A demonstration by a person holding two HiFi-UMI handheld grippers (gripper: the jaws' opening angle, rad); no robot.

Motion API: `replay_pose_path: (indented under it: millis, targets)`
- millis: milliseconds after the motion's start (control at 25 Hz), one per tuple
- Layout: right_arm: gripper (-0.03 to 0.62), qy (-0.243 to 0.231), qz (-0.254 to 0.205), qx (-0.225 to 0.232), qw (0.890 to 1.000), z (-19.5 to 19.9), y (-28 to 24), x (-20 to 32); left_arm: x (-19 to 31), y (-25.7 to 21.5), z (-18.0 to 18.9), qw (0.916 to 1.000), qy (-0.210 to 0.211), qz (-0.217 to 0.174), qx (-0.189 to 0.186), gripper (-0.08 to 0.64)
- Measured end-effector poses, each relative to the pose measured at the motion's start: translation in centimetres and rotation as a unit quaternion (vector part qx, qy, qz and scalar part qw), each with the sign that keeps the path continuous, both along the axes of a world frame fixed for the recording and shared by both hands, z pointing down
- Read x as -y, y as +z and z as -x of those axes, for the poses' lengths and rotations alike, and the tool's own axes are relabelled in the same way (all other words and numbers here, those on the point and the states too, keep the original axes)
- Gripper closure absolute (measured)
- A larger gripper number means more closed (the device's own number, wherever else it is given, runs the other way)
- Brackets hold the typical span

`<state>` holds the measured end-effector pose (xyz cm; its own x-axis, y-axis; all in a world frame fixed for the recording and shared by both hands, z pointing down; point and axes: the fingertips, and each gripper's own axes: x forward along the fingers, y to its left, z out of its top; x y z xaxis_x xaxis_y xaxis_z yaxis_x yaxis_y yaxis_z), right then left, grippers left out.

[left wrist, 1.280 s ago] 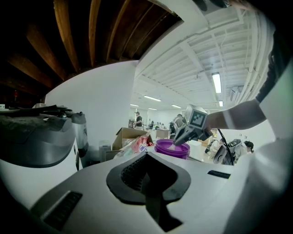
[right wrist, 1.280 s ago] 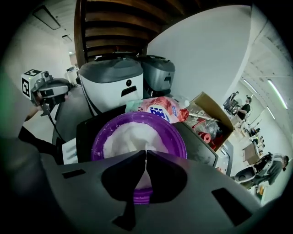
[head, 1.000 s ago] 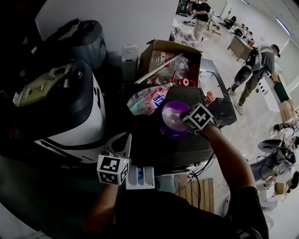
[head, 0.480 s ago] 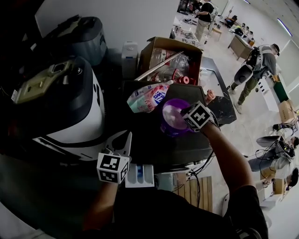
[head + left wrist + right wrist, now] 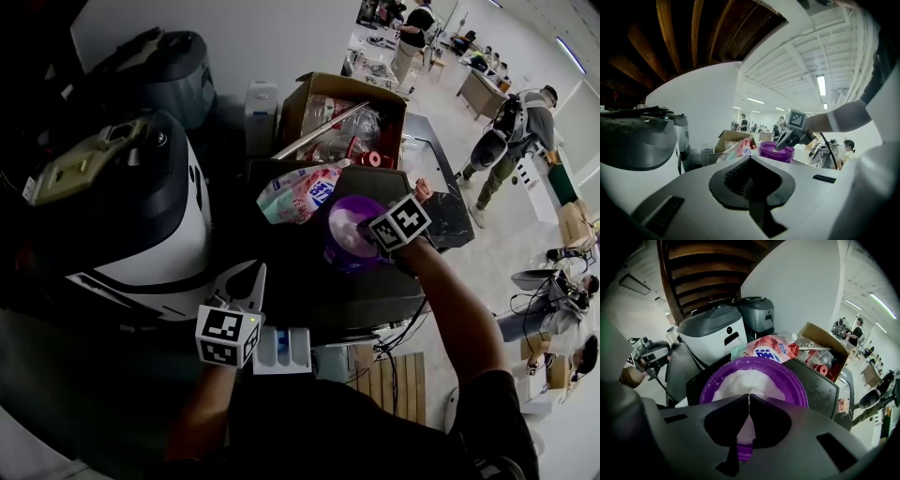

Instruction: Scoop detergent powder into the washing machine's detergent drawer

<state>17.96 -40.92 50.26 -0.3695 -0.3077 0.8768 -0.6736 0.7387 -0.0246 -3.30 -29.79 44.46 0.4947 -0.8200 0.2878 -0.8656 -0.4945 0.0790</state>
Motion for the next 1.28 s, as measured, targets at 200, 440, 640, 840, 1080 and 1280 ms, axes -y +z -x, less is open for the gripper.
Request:
replay_pose_path:
  millis: [200,440,640,840,1080,1280]
  targets:
    - [0.571,0.03,0.035,0.055,0.997,0.7,-0.6,-0.3,0.0,-0.1,0.0,1.0,0.005,-0.001,-0.001,0.558]
    - [0.572,0.065,0.064,0.117,0.989,1.3,-1.6,-0.7,0.0,-0.2,0.0,0.9999,0.011,-0.004,-0.003,0.558]
    - [0.572,0.094,0.075,0.16,0.98,1.2,-2.1,-0.7,0.0,-0.4,-0.1,0.9998,0.017,-0.007,-0.004,0.558]
    - [0.572,0.119,0.064,0.181,0.974,0.5,-2.9,-0.7,0.0,-0.4,0.0,0.9997,0.02,-0.008,-0.006,0.558]
    - [0.572,0.157,0.052,0.218,0.962,-0.1,-4.2,-0.8,-0.2,-0.7,0.0,0.9995,0.027,-0.013,-0.009,0.558]
    - [0.572,0.196,0.043,0.255,0.946,-0.7,-4.8,-0.8,-0.5,-0.7,0.5,0.9994,0.03,-0.014,-0.011,0.558]
